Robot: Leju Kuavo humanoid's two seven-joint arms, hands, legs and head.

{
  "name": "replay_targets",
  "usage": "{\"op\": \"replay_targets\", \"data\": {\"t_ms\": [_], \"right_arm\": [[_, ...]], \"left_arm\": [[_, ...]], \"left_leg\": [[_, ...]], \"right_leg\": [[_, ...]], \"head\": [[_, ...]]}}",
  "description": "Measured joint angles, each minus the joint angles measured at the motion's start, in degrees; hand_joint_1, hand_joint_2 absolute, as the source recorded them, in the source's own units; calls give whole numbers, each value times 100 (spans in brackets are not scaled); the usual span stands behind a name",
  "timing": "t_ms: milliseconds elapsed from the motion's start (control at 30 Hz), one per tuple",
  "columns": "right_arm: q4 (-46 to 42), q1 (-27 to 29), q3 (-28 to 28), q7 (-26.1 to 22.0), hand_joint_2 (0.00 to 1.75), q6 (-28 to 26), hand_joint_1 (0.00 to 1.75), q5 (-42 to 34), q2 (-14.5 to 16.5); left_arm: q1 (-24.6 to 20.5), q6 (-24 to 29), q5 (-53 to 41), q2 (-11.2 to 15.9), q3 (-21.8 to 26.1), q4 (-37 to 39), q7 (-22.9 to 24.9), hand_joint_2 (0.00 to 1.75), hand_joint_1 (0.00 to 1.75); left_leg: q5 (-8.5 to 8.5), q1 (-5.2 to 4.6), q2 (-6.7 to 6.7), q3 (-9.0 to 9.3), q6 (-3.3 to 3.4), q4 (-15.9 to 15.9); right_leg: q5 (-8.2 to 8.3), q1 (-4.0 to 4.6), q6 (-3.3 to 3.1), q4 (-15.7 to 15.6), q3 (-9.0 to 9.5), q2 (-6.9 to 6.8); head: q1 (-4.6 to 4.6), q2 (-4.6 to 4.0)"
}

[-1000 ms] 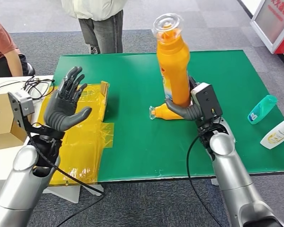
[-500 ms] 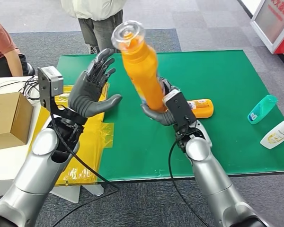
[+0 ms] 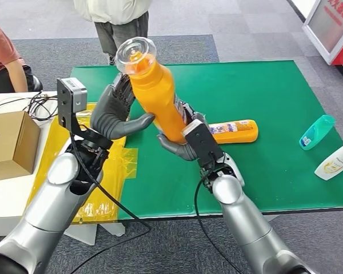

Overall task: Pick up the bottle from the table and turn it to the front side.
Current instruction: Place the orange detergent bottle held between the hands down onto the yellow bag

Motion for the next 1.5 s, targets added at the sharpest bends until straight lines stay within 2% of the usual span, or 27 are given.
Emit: {"op": "replay_targets", "data": {"t_ms": [233,633,933,1067,1500], "right_arm": [[-232,258,292,-55,175,-231,175,106,16],[-207,210,611,-46,175,-412,175,261,80],[-67,135,671,-44,175,-614,175,375,102],[-42,129,687,-94,175,-751,175,506,110],[-42,131,764,-121,175,-941,175,697,110]], "left_arm": [[0,160,-59,-29,-91,7,-51,175,0],[-3,269,-142,-287,-349,96,-31,175,0],[-23,117,356,-308,-412,181,138,175,0],[-25,100,472,-308,-413,209,145,175,175],[-56,181,495,-305,-420,250,139,175,175]], "left_leg": [[-1,0,0,-1,0,0],[0,0,0,-2,0,0],[0,0,0,-2,0,0],[0,0,0,-2,0,0],[0,0,0,-2,0,0]], "right_leg": [[-1,0,0,0,-1,0],[1,-1,2,0,-1,0],[1,0,2,0,-1,0],[1,0,2,0,0,0],[1,0,2,0,-1,0]], "head": [[0,0],[0,-1],[1,-1],[1,0],[1,-1]]}}
